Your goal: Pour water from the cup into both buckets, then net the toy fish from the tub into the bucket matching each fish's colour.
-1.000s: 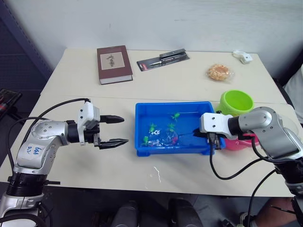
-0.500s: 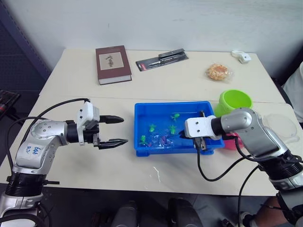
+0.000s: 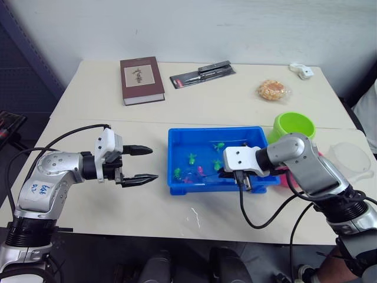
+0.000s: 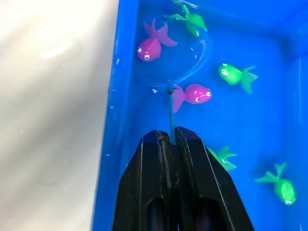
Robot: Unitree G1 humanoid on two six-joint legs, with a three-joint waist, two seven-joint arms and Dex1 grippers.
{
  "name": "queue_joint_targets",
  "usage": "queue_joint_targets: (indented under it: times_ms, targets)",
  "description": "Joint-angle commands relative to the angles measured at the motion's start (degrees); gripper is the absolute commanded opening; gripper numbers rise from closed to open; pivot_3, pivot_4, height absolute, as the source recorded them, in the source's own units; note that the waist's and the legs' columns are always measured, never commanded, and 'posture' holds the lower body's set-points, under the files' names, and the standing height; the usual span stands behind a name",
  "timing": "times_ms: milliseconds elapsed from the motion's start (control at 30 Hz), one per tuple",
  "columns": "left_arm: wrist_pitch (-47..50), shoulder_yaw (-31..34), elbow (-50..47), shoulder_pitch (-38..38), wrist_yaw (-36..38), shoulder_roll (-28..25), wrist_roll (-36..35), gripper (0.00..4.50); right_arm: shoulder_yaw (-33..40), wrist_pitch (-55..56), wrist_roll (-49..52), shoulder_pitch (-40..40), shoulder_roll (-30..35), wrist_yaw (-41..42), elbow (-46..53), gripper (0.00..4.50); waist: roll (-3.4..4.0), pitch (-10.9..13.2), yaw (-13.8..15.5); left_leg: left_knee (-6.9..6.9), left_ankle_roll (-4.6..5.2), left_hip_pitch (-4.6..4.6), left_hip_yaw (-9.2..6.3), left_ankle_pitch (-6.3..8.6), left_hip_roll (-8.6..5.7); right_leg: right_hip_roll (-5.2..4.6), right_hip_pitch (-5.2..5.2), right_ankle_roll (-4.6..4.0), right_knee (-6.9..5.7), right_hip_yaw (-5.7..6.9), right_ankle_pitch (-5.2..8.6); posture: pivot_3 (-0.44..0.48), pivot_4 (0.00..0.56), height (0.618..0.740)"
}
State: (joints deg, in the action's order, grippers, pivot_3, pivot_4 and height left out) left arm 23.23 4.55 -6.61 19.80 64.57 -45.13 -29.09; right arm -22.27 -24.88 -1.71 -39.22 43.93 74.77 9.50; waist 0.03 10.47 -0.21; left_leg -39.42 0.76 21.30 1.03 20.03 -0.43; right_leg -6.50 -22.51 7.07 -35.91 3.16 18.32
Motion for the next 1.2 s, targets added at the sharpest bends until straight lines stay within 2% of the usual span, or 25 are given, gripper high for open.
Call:
queue_joint_targets:
  times_ms: [33, 467, 833, 933, 1067, 1200]
  targets:
    - [-0.3, 1.9, -2.0, 0.2, 0.0, -0.8, -0.8, 4.39, 2.3, -3.9, 3.3, -2.1, 1.3, 2.3, 2.2, 0.00, 0.00, 0.0, 0.0, 0.00, 0.00, 0.00, 0.00, 0.00, 0.00, 0.00, 0.00, 0.00, 0.00, 0.00, 0.00, 0.000, 0.150, 0.738]
    - [-0.6, 2.0, -2.0, 0.1, -0.2, -0.7, -0.6, 4.39, 4.7, -9.4, 7.4, -2.9, 2.4, 1.8, -0.1, 0.00, 0.00, 0.0, 0.0, 0.02, -0.01, 0.00, 0.00, 0.00, 0.00, -0.02, -0.01, 0.00, 0.01, -0.01, 0.00, 0.000, 0.150, 0.738]
    - [-0.4, 2.0, -1.6, 0.7, 0.4, -1.1, -0.8, 4.39, 11.6, -9.6, 12.5, -1.6, 7.8, 2.8, -2.1, 0.00, 0.00, 0.0, 0.1, 0.04, -0.01, 0.02, -0.01, 0.01, 0.00, -0.03, -0.02, 0.00, 0.02, 0.00, 0.00, 0.000, 0.150, 0.738]
    - [-0.3, 1.9, -1.4, 1.1, 0.4, -0.8, -1.0, 4.39, 14.7, -10.8, 14.5, 0.1, 9.8, 2.1, -2.2, 0.00, 0.00, 0.0, 0.1, 0.05, -0.01, 0.02, 0.00, 0.01, 0.00, -0.04, -0.02, 0.00, 0.04, -0.01, 0.00, 0.000, 0.150, 0.738]
    - [2.2, 2.2, -2.0, 2.9, -0.3, 1.3, -4.2, 4.39, 24.3, -13.7, 18.8, 6.3, 13.2, 0.2, -2.1, 0.00, -0.02, 0.0, 0.7, 0.05, 0.00, 0.05, -0.05, 0.01, -0.01, -0.06, 0.00, 0.00, 0.06, 0.05, 0.00, 0.000, 0.150, 0.738]
    - [5.1, 1.8, -3.1, 4.2, 1.1, 1.2, -6.5, 4.39, 33.1, -14.6, 22.5, 12.7, 14.2, -1.8, -1.9, 0.00, -0.02, 0.0, 0.4, 0.05, 0.00, 0.06, -0.04, 0.01, -0.02, -0.07, 0.00, 0.00, 0.06, 0.04, 0.00, 0.000, 0.150, 0.738]
